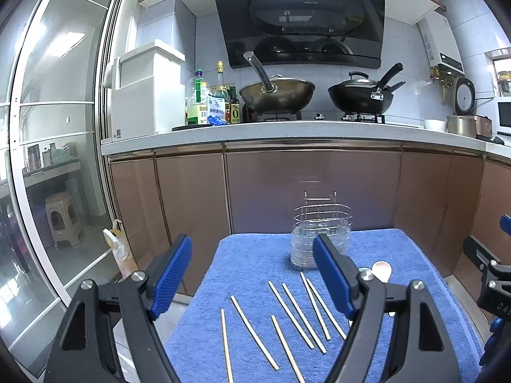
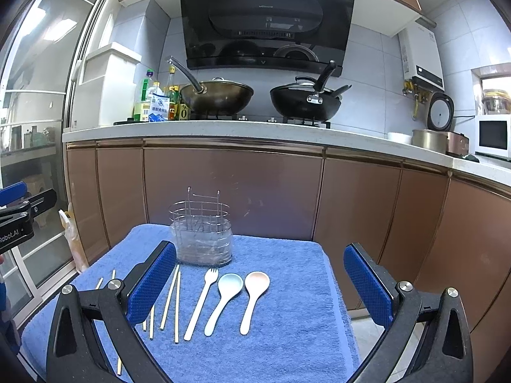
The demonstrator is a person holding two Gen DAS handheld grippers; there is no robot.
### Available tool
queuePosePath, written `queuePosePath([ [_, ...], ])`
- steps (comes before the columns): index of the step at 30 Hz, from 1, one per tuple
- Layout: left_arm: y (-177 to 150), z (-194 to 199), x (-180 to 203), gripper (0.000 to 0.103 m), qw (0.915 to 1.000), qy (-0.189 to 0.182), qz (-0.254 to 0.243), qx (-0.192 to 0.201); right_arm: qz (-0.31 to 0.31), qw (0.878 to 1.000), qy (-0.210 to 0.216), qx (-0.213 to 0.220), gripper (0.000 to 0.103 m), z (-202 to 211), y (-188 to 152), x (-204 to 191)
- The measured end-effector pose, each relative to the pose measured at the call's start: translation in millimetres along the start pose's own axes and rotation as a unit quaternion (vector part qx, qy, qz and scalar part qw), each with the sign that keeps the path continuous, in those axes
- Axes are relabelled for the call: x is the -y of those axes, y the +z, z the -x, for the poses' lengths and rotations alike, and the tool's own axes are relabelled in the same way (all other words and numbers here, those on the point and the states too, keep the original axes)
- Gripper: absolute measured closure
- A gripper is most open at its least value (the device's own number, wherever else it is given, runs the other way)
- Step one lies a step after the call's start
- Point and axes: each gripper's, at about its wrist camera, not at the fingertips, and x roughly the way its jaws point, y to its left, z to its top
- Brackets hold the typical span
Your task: Organize utensils
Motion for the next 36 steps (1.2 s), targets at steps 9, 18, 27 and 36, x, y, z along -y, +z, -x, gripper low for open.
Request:
queuePosePath([
  [9,0,-7,-3,0.026,0.9998,0.004,0.008,-0.017,0.003,1.0,0.002,0.012,0.0,2,-1,-3],
  [18,-2,-16,-1,0.026,0.9994,0.0,0.007,-0.033,-0.001,1.0,0.019,-0.004,0.0,-8,-2,-1],
  [27,-1,-34,-1,0.026,0.9987,0.004,-0.001,-0.05,-0.005,0.999,0.038,-0.03,0.0,-26,-6,0],
  [36,4,-49,-15,0.026,0.9976,0.018,0.022,-0.063,0.001,0.999,0.045,-0.027,0.0,-37,-6,1],
])
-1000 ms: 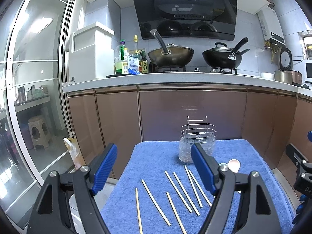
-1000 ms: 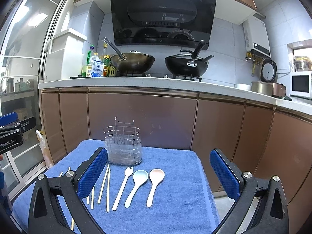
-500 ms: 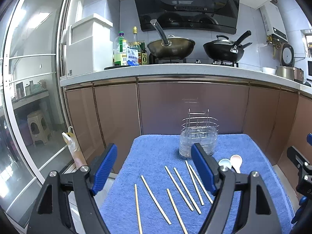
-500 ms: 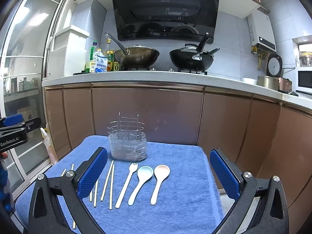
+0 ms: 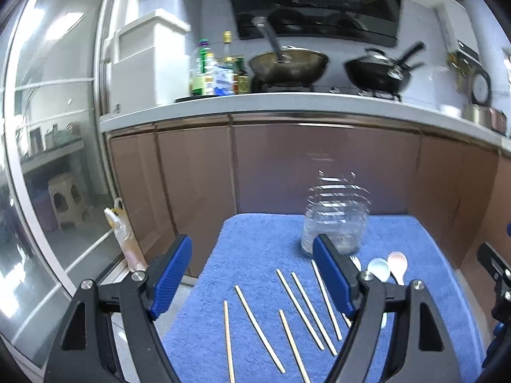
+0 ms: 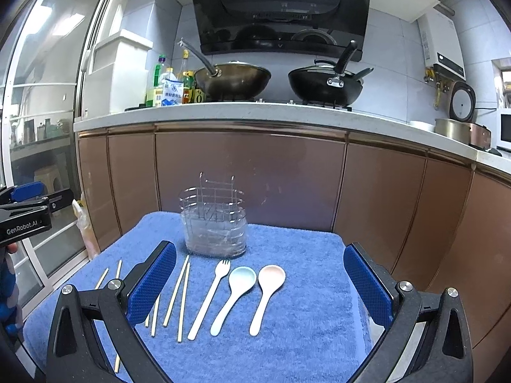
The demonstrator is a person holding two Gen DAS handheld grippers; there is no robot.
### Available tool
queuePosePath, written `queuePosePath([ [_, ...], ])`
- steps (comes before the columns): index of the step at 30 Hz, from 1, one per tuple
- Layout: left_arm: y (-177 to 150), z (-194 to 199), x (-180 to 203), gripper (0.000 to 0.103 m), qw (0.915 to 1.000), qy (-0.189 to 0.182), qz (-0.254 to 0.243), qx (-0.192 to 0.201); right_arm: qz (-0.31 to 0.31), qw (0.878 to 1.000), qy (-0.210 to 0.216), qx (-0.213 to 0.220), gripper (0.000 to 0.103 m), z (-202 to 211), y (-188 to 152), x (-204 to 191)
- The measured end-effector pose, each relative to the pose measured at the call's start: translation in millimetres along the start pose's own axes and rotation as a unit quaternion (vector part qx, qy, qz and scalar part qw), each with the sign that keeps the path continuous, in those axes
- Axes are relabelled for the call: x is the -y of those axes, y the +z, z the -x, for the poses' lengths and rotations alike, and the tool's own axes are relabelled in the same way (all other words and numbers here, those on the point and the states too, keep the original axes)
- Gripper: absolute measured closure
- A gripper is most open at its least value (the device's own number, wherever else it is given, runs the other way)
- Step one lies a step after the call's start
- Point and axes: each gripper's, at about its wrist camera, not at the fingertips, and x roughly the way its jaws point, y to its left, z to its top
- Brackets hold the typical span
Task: Organize utensils
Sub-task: 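Grasp a wooden chopstick with the left tool while the right tool grasps the pink spoon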
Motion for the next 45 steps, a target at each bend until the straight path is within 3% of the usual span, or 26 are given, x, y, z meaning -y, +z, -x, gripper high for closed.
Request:
queuePosePath([
  [6,15,-11,-34,0.026,0.9992,0.0,0.039,-0.013,-0.002,1.0,0.004,0.009,0.0,-6,12,12],
  [11,8,-37,-41,0.026,0.9951,-0.038,0.034,-0.085,0.004,1.0,0.017,-0.021,0.0,-23,17,20],
  [15,-8,-58,-31,0.026,0.9859,-0.076,0.019,-0.148,0.01,0.998,0.035,-0.058,0.0,-45,14,24],
  [19,-30,-87,-16,0.027,0.9642,-0.126,0.025,-0.232,0.014,0.993,0.059,-0.098,0.0,-74,5,31],
  [23,-48,-109,-1,0.027,0.9488,-0.14,0.018,-0.282,0.008,0.982,0.094,-0.164,0.001,-115,-11,43],
  [28,-61,-139,7,0.032,0.9264,-0.15,0.03,-0.344,-0.014,0.961,0.139,-0.238,0.027,-167,-32,62],
  [33,-73,-170,8,0.057,0.9068,-0.142,0.042,-0.395,-0.033,0.946,0.166,-0.275,0.043,-203,-46,77],
  [40,-91,-201,14,0.075,0.8821,-0.136,0.061,-0.447,-0.051,0.931,0.191,-0.308,0.054,-242,-55,89],
  [45,-99,-215,23,0.085,0.8711,-0.129,0.055,-0.471,-0.051,0.921,0.209,-0.326,0.057,-265,-56,95],
])
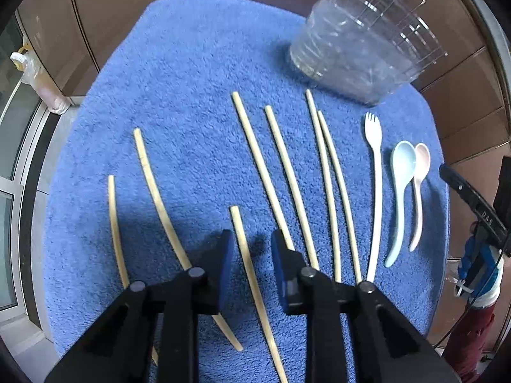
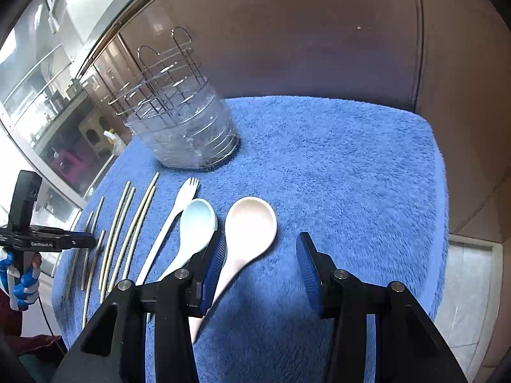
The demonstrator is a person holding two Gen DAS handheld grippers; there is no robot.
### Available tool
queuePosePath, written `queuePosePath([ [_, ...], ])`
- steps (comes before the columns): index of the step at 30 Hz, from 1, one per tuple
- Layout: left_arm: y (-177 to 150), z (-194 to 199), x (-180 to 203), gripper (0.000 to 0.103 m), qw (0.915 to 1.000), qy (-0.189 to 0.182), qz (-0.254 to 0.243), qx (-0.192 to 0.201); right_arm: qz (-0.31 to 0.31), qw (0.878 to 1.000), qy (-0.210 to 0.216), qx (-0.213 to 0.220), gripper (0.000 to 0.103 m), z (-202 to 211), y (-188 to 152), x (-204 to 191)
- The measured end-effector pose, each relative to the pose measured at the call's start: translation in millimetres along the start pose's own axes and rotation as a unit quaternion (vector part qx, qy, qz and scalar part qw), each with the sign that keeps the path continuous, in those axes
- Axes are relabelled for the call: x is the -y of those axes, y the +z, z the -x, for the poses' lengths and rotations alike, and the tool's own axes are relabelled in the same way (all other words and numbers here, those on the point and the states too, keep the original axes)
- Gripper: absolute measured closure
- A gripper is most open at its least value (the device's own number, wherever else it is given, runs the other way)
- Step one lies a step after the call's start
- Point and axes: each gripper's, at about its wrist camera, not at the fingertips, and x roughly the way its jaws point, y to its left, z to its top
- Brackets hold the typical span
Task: Organize utensils
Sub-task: 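Grasp a wooden chopstick with the left tool while the right tool grasps the pink spoon, then carry chopstick and pink spoon over the holder while both tools open to drop them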
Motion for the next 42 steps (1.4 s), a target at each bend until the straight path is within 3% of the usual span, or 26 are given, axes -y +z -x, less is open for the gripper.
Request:
queuePosePath([
  [5,4,-14,-1,0.089,0.9996,0.005,0.007,-0.025,0.002,0.999,0.021,-0.026,0.063,-16,13,7],
  [14,11,-16,-9,0.095,0.9993,-0.003,0.025,-0.029,0.014,0.996,0.042,-0.078,0.075,-52,33,12],
  [19,4,-9,-24,0.098,0.998,-0.024,0.055,-0.016,0.036,0.994,0.041,-0.092,0.094,-60,38,6],
  [23,-10,2,-31,0.098,0.9966,-0.048,0.066,0.007,0.058,0.996,0.016,-0.066,0.096,-43,35,-6],
  [31,-39,57,-35,0.098,0.9906,-0.083,0.048,0.098,0.086,0.995,-0.054,0.002,0.097,22,17,-38],
  [37,-46,114,-26,0.098,0.9801,-0.095,0.021,0.173,0.094,0.99,-0.092,0.054,0.096,71,9,-58],
  [42,-28,154,-11,0.098,0.9674,-0.109,0.008,0.228,0.096,0.984,-0.11,0.107,0.096,112,21,-83],
])
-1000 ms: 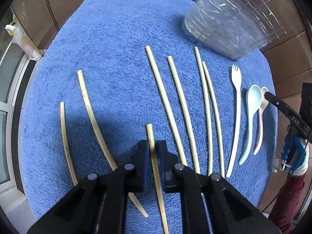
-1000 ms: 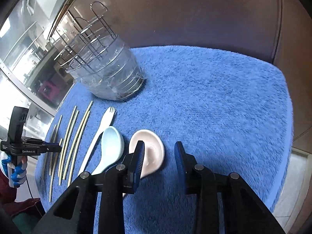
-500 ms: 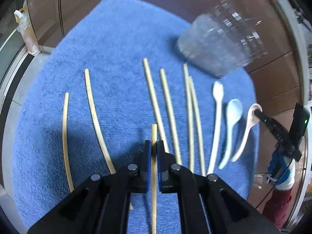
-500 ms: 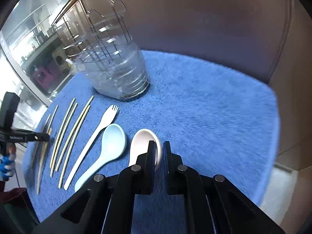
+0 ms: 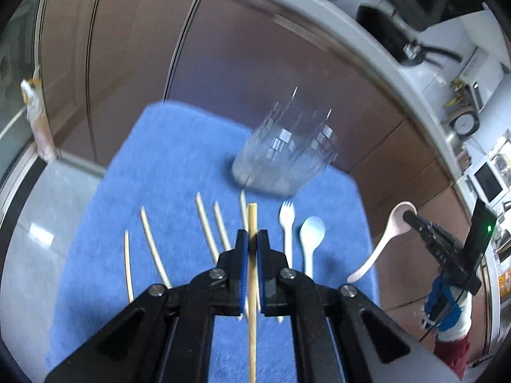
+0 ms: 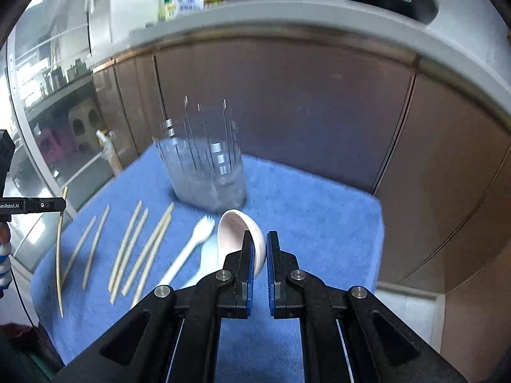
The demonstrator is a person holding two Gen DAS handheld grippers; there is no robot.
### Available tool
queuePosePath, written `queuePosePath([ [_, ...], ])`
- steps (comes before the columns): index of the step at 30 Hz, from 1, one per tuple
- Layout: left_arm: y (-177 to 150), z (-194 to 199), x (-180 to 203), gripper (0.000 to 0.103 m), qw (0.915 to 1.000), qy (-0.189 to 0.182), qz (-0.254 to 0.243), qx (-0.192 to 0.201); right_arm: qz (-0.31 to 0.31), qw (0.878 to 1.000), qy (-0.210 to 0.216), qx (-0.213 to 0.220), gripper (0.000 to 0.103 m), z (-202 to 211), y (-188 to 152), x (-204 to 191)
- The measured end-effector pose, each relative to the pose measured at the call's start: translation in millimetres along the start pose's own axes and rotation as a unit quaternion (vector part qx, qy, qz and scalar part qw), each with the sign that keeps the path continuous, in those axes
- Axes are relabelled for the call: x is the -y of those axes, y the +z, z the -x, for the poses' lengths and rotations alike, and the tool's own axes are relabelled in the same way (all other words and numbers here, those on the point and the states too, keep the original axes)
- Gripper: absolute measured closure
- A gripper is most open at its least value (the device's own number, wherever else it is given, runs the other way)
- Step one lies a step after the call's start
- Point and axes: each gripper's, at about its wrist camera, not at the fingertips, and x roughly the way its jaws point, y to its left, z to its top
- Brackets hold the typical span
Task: Organize utensils
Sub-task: 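Carry chopstick and pink spoon over the holder while both tools open to drop them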
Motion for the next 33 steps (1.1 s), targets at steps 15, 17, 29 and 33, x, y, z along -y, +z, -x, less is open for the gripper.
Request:
queuePosePath([
  [15,145,9,51,0.098,0.9786,-0.025,-0.007,0.204,0.031,0.98,-0.097,0.172,0.096,23,106,-53],
  [17,161,-4,58,0.098,0.9741,-0.018,-0.006,0.225,0.036,0.976,-0.113,0.182,0.096,8,113,-59],
  [29,162,-95,79,0.098,0.9394,0.066,-0.058,0.331,0.044,0.968,-0.161,0.188,0.096,-64,103,-55],
  [33,139,-122,78,0.098,0.9272,0.094,-0.082,0.353,0.05,0.966,-0.169,0.188,0.096,-85,90,-58],
])
